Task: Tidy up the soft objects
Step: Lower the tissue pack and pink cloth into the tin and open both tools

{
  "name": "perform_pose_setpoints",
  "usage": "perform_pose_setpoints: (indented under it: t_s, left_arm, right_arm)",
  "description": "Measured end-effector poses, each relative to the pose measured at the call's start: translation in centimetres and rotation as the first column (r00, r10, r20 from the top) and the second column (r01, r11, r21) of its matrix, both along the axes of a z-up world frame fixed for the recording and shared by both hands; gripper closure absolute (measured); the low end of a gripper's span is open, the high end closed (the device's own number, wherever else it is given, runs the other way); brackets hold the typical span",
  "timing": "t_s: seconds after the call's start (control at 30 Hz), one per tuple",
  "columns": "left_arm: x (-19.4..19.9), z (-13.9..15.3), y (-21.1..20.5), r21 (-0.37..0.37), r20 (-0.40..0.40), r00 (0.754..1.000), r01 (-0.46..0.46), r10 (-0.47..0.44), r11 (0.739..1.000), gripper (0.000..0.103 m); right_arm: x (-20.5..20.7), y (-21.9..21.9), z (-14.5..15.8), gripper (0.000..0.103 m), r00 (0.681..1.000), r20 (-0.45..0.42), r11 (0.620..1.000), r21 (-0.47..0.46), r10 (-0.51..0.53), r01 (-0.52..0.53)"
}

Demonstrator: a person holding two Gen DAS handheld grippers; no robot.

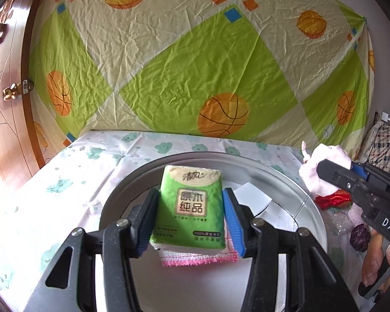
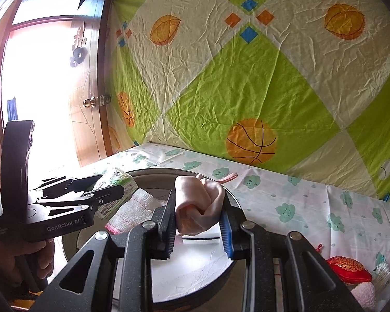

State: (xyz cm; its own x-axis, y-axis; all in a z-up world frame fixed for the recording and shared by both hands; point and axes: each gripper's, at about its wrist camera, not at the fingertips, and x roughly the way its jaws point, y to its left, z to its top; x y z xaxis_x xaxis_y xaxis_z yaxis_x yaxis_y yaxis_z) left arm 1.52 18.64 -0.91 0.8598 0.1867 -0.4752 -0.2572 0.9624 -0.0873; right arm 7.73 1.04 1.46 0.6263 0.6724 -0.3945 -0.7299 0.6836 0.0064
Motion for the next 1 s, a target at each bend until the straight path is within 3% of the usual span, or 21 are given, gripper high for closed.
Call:
perform_pose_setpoints:
  t_s: [0.3, 0.63, 0.7, 0.77, 0.8, 0.9, 1.0]
  left_arm:
    - [2.5, 1.0, 1.7, -0.011, -0.097, 0.995, 0.029, -0.03, 1.0, 0.054]
    - [4.2, 0.2, 1.6, 0.04, -0.175, 0.984, 0.036, -0.029, 0.999, 0.054]
    - [4.2, 0.1, 1.5, 0.056, -0.177, 0.984, 0.027, -0.017, 0.998, 0.051]
    - [4.0, 0.2, 1.5, 0.067, -0.173, 0.985, 0.006, 0.006, 0.998, 0.033]
    - [3.7, 0.3, 1.5, 0.071, -0.16, 0.987, 0.001, 0.011, 0.997, 0.029]
    - [2.5, 1.1, 1.1, 0.11, -0.104, 0.994, -0.022, 0.033, 0.994, 0.023]
    - [0.8, 2.0, 0.4, 0.108, -0.041, 0.999, -0.027, 0.032, 0.994, 0.011]
  right_arm:
    - [3.5, 3.6, -0.7, 0.072, 0.995, -0.095, 0.996, -0.088, -0.008, 0.0]
    - [5.1, 5.4, -1.9, 0.072, 0.988, -0.15, 0.991, -0.136, -0.036, 0.016]
    - [5.2, 5.5, -2.1, 0.066, 0.986, -0.162, 0.99, -0.141, -0.038, 0.015]
    - [5.3, 5.5, -2.4, 0.034, 0.984, -0.174, 0.989, -0.146, -0.039, 0.013]
    - [5.2, 5.3, -2.4, 0.028, 0.985, -0.167, 0.989, -0.144, -0.051, 0.027]
    - [4.7, 3.8, -2.1, 0.025, 0.984, -0.169, 0.993, -0.11, -0.055, 0.037]
    - [3.9, 1.3, -1.5, 0.025, 0.982, -0.173, 0.995, -0.075, -0.07, 0.058]
